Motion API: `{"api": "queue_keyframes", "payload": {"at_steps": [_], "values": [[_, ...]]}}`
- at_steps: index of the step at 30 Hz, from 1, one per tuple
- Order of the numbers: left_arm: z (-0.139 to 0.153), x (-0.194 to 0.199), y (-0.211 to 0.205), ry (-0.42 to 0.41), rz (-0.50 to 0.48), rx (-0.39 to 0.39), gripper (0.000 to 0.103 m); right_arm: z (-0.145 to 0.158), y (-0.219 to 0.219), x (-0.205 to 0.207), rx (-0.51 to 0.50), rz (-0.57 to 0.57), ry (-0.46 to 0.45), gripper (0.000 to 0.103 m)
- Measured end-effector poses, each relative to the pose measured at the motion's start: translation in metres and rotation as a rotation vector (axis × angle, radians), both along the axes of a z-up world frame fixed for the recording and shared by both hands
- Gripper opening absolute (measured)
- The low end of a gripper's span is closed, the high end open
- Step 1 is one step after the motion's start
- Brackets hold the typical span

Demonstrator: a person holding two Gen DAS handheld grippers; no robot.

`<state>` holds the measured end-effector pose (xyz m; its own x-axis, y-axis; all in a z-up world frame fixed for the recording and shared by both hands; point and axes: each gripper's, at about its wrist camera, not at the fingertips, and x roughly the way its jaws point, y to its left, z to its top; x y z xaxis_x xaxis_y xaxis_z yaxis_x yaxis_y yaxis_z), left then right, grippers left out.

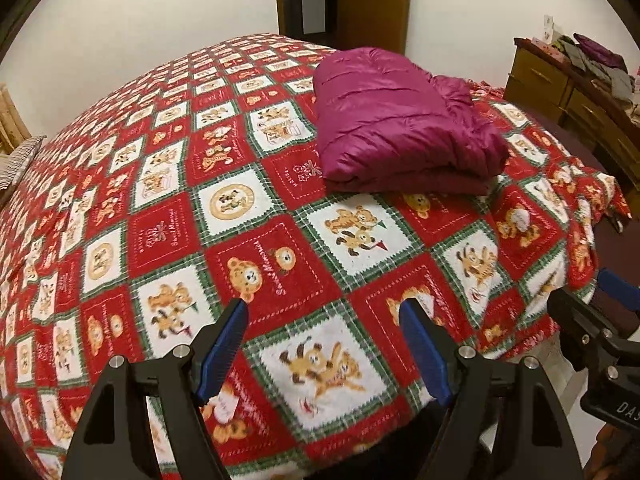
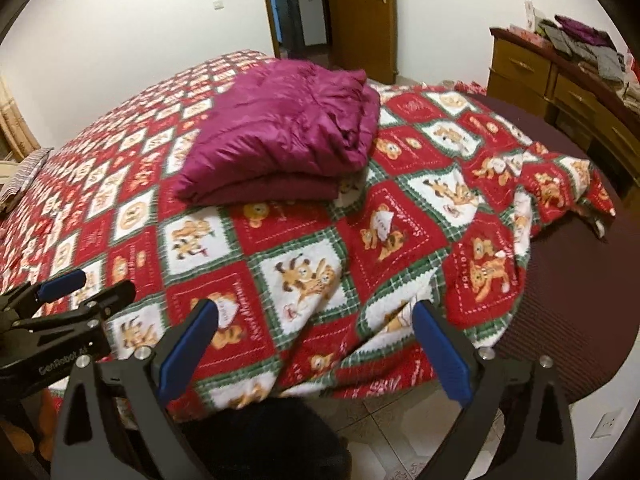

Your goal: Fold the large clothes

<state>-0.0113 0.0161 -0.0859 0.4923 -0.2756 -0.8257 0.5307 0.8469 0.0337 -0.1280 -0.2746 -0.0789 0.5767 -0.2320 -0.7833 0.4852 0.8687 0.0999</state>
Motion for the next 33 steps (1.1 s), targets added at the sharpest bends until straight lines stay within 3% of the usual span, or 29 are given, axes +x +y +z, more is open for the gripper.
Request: {"api": "queue_keyframes", "payload": {"at_steps": [4,8,16,25,33], "values": [[0.014,-0.012,0.007,-0.027,0.002,0.003,0.078,0.021,0.010,-0.012,-0.021,0.007,-0.044,0.101],[0.043,-0.023,0.013,-0.110,0.023,-0.010,0.078,0.042,0.016,-0.018,-0.041,0.007,-0.095,0.101],[0.115,-0.042,0.023,-0.420,0.027,-0.146,0.078,0.093,0.025,-0.026,-0.133,0.009,-0.240,0.103],[0.163,-0.038,0.023,-0.491,0.006,-0.316,0.079,0.146,0.013,-0.034,-0.181,-0.039,-0.456,0.103],[0.186,-0.046,0.019,-0.594,0.009,-0.367,0.088,0.164,0.004,-0.039,-0.194,-0.074,-0.586,0.103]]}}
